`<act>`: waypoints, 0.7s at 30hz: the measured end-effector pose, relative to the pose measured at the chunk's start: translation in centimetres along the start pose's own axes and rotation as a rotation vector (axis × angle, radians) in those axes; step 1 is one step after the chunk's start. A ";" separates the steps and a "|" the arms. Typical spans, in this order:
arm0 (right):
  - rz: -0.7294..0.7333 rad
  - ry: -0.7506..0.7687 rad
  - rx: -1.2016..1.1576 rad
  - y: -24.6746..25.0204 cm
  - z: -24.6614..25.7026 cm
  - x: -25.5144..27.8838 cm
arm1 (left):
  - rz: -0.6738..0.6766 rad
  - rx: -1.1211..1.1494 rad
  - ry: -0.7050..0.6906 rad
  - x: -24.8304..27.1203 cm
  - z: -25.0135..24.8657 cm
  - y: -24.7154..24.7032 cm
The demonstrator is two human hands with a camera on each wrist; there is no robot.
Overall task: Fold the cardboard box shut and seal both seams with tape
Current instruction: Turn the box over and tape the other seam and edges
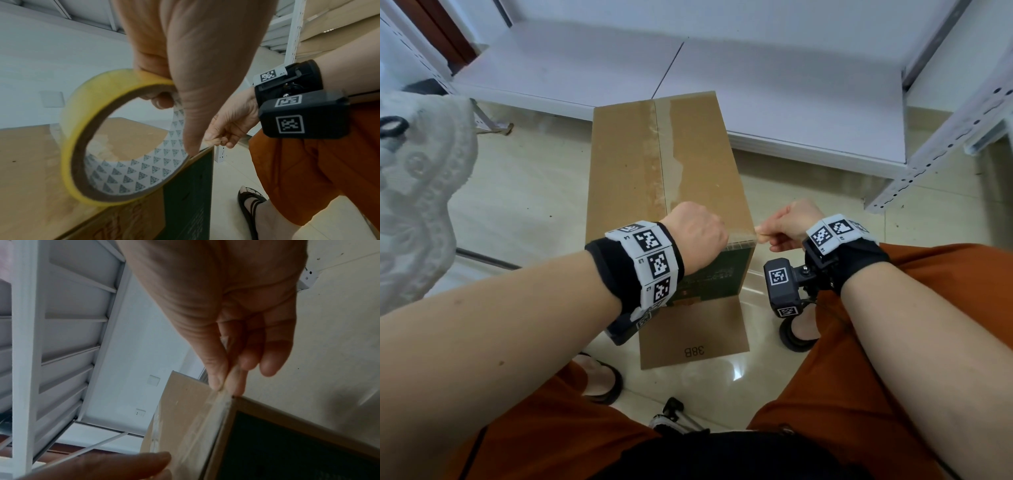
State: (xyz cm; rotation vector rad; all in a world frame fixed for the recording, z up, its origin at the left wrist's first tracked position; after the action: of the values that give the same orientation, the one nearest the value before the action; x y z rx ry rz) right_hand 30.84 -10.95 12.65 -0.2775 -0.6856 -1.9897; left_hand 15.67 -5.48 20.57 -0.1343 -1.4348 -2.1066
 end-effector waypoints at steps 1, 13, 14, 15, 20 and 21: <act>-0.002 0.000 0.008 -0.1 0.0 0.0 | 0.016 -0.010 0.005 -0.1 -0.1 0.1; -0.028 -0.011 0.053 -0.1 -0.3 0.0 | 0.132 -0.016 0.019 -0.6 -1.0 0.4; -0.025 -0.020 0.046 -0.1 -0.3 0.1 | 0.139 -0.015 0.021 -0.7 -1.1 0.4; -0.023 -0.027 0.032 0.0 -0.5 0.0 | 0.143 -0.015 0.020 -0.8 -1.3 0.4; -0.006 -0.048 -0.015 -0.2 -0.8 0.2 | 0.152 -0.027 0.005 -1.4 -1.9 0.2; -0.005 -0.052 -0.013 -0.3 -0.7 0.3 | 0.151 -0.025 0.008 -1.5 -1.9 0.2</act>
State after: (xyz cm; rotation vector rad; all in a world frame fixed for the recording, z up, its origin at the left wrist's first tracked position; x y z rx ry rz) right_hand 30.47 -11.47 12.06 -0.3364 -0.7075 -1.9984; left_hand 17.43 -6.66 19.35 -0.2366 -1.3503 -2.0009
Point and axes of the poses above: each hand's wrist, its own x-axis away from the middle knuckle, its own y-axis out of the back of the hand, z = x × y, the point moved 4 cm from there along -x, towards the middle knuckle, and after that the axes turned 11 degrees about y, right-handed, at the moved point
